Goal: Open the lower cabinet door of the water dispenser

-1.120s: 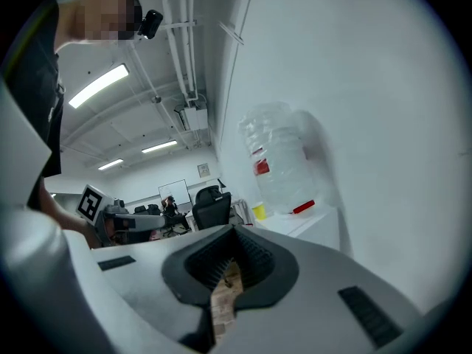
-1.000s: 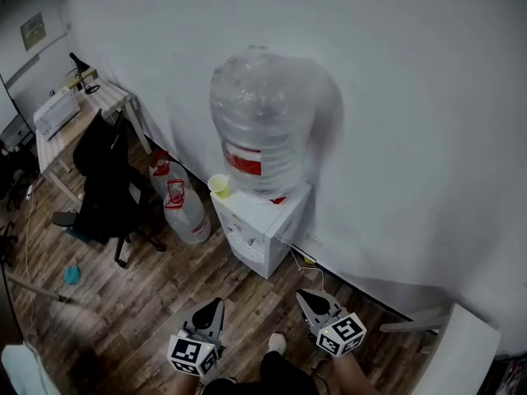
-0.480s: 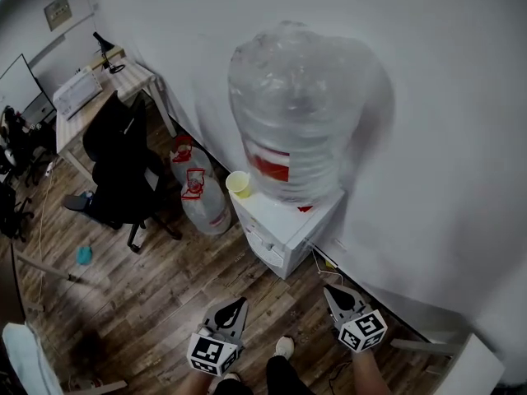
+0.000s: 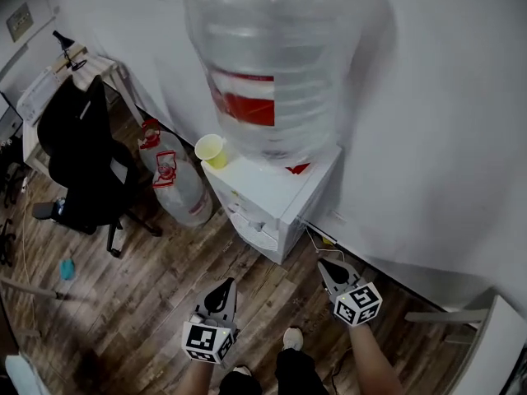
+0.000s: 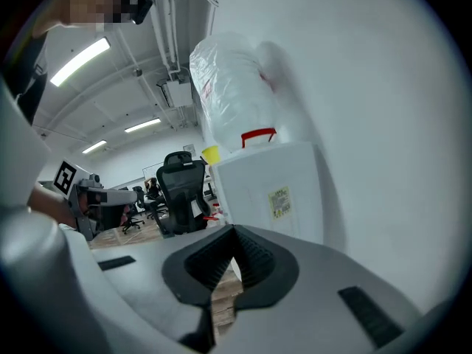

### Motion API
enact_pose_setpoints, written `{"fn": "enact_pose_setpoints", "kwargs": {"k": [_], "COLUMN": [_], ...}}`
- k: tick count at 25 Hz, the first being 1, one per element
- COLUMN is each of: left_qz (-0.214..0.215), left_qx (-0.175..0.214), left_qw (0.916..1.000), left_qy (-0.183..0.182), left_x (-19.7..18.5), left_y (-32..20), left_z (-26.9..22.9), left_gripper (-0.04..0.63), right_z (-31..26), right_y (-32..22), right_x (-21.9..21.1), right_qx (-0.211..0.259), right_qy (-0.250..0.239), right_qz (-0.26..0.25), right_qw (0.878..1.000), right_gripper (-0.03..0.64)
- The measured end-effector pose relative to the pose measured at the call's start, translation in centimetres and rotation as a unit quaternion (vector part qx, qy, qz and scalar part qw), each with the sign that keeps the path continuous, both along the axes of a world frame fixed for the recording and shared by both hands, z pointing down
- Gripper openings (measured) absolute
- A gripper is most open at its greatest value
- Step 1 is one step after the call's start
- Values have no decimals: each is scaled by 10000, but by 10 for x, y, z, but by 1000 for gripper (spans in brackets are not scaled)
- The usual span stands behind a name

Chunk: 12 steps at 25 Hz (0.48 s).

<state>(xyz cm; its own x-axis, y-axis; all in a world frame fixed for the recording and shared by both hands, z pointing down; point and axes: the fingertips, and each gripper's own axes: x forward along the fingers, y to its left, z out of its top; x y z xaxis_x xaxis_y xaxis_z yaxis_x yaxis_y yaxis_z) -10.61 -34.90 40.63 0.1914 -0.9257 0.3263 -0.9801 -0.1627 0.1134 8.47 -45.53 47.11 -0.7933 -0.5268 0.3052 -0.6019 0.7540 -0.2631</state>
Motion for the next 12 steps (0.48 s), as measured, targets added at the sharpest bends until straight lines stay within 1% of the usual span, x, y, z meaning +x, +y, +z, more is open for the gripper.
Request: {"fn": "enact_pose_setpoints", "kwargs": {"k": [6,12], "left_qz": [228,433], "left_qx": [166,431], "left_qw": [9996,9981], "left_qy": [16,6], "left_x": [-4,1], "left_y": [-1,-9], "left_z": [105,205], "left_gripper": [14,14], "right_z": [111,210], "right_y": [2,-6], "right_x": [-30,-42], "right_qx": [170,415], "right_qy": [101,168], "right_qz": [-50,-39], "right_qw": [9998,9990], "right_gripper": [21,21]}}
